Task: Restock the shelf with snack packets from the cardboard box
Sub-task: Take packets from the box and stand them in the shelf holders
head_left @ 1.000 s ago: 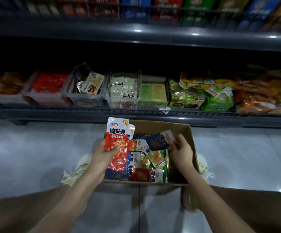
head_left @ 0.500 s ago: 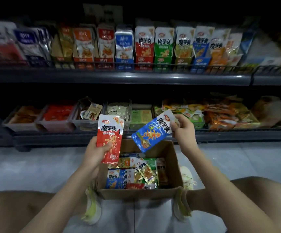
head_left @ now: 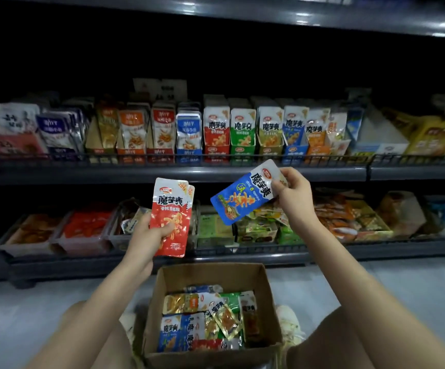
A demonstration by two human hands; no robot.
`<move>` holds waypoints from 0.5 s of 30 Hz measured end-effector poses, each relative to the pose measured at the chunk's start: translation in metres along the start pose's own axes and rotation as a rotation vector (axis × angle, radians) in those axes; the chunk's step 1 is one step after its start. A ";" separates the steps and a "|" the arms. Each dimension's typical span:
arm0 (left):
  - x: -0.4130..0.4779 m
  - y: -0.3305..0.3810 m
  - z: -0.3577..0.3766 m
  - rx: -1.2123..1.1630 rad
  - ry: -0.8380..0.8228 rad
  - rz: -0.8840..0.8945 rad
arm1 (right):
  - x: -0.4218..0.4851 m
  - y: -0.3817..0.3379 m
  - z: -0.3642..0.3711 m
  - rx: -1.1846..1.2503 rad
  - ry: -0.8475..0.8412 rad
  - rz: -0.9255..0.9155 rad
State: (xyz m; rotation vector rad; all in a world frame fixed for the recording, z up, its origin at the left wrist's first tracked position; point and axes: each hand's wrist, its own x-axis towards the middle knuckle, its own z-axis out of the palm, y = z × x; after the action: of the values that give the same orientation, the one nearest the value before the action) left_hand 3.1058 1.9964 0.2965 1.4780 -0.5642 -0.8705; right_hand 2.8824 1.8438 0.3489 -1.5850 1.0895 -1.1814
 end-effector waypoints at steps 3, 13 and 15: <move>0.019 0.020 0.005 0.009 0.015 0.033 | 0.029 -0.009 -0.003 -0.046 0.051 -0.041; 0.083 0.079 0.077 0.025 -0.075 0.134 | 0.122 -0.011 -0.060 -0.311 0.358 -0.170; 0.096 0.088 0.095 0.021 -0.093 0.149 | 0.143 -0.006 -0.074 -0.355 0.412 -0.188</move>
State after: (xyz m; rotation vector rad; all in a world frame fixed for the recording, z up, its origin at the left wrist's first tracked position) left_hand 3.1008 1.8537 0.3701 1.4002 -0.7447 -0.8216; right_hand 2.8353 1.6990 0.4009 -1.7869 1.5062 -1.5533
